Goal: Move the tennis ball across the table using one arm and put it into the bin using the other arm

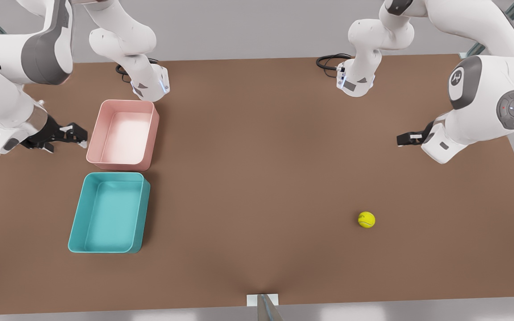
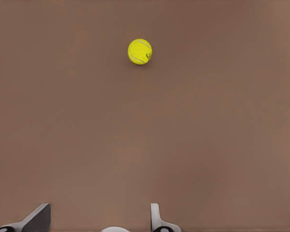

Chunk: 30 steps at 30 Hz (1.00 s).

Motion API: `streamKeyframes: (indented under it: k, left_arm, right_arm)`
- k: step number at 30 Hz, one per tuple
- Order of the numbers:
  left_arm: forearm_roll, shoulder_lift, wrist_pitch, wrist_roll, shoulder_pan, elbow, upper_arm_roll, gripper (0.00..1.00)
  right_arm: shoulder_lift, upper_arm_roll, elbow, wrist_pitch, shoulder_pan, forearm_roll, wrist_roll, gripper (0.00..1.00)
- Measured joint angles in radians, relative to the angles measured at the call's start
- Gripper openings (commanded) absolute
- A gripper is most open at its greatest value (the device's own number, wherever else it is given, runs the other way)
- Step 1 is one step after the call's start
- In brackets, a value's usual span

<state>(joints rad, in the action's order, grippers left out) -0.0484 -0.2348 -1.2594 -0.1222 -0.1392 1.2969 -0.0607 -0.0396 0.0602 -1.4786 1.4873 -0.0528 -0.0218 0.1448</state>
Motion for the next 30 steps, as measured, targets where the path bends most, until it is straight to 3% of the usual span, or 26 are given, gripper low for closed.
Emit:
streamKeyframes:
  k: [2,3,4,5,14,21,30]
  left_arm:
    - [-0.002,-0.002,0.0,0.0,0.001,0.001,0.0,1.0]
    - [-0.002,-0.012,-0.002,0.001,0.005,0.0,0.0,0.75]
    - [-0.002,-0.036,-0.008,0.005,0.009,0.0,0.001,0.44]
    - [-0.002,-0.077,-0.02,0.012,0.01,-0.006,0.001,0.21]
    - [-0.058,-0.541,-0.45,0.44,0.083,-0.048,0.016,0.21]
    - [-0.013,-0.607,-0.622,0.945,0.095,-0.048,-0.011,0.21]
    - [0.051,-0.664,-0.687,1.364,0.088,-0.044,-0.004,0.21]
  right_arm:
    - [-0.001,0.001,-0.002,0.012,0.025,-0.002,0.005,1.0]
    - [-0.002,0.002,-0.007,0.016,0.037,-0.003,0.008,1.0]
    - [-0.002,0.002,-0.01,0.02,0.048,-0.003,0.01,1.0]
    - [-0.003,0.002,-0.012,0.023,0.058,-0.003,0.012,1.0]
    - [-0.084,0.002,-0.011,0.037,0.021,-0.003,0.023,1.0]
    - [-0.086,0.002,-0.012,0.039,0.033,-0.002,0.029,1.0]
    - [-0.094,0.002,-0.013,0.04,0.031,0.002,0.037,1.0]
